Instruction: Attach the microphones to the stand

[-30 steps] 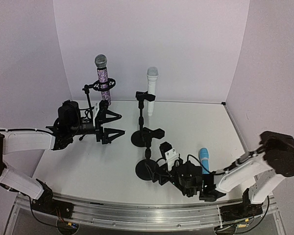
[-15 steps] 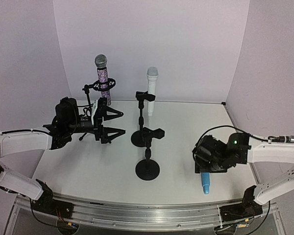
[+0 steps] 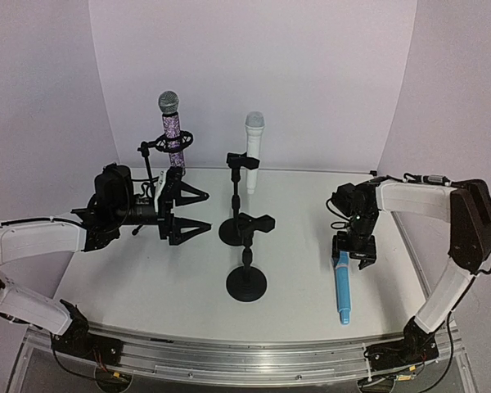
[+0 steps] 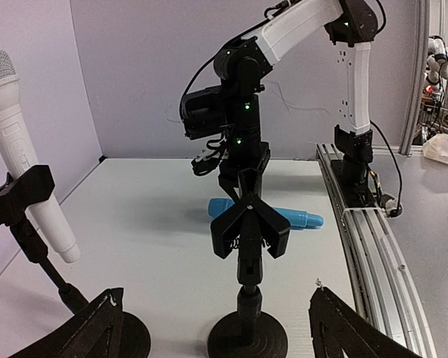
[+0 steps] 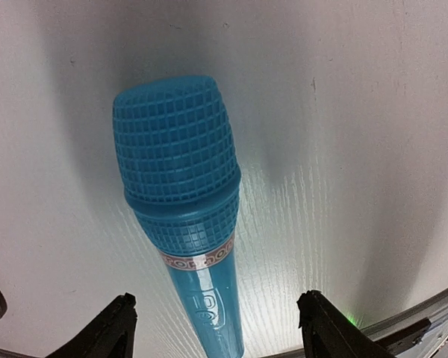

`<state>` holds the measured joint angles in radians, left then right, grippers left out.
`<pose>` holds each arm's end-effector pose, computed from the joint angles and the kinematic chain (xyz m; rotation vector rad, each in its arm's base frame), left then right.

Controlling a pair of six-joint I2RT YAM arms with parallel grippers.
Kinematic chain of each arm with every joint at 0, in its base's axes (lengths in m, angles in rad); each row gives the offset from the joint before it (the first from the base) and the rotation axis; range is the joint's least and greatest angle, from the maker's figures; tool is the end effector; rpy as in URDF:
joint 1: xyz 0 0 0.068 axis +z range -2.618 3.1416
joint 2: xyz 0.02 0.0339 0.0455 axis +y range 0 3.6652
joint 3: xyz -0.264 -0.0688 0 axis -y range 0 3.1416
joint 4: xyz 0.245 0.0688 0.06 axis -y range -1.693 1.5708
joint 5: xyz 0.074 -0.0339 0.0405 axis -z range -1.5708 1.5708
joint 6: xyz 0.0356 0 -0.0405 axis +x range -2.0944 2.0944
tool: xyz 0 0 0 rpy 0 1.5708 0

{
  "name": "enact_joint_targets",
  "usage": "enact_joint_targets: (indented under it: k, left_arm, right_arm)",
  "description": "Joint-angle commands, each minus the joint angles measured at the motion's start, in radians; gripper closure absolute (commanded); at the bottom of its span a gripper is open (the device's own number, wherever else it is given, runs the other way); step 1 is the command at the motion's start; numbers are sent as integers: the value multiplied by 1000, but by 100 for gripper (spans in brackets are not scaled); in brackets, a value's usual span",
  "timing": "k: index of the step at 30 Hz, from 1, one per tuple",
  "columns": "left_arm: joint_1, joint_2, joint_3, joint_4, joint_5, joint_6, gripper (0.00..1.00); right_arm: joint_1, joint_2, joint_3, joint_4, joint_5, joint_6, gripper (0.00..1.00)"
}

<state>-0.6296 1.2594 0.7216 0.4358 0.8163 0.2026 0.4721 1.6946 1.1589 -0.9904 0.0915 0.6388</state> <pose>0.2095 -0.1847 0.2808 1.2336 1.2264 -0.9947 0.2676 0.1330 0.1927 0.2574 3.0434 -0.0828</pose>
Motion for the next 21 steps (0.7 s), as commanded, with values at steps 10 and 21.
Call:
enact_joint_targets:
  k: [10, 21]
  left_arm:
    - [-5, -25, 51, -13, 12, 8, 14]
    - [-22, -19, 66, -45, 18, -2, 14]
  right_arm:
    - [-25, 156, 23, 75, -78, -121, 43]
    - [-30, 205, -3, 152, -84, -149, 72]
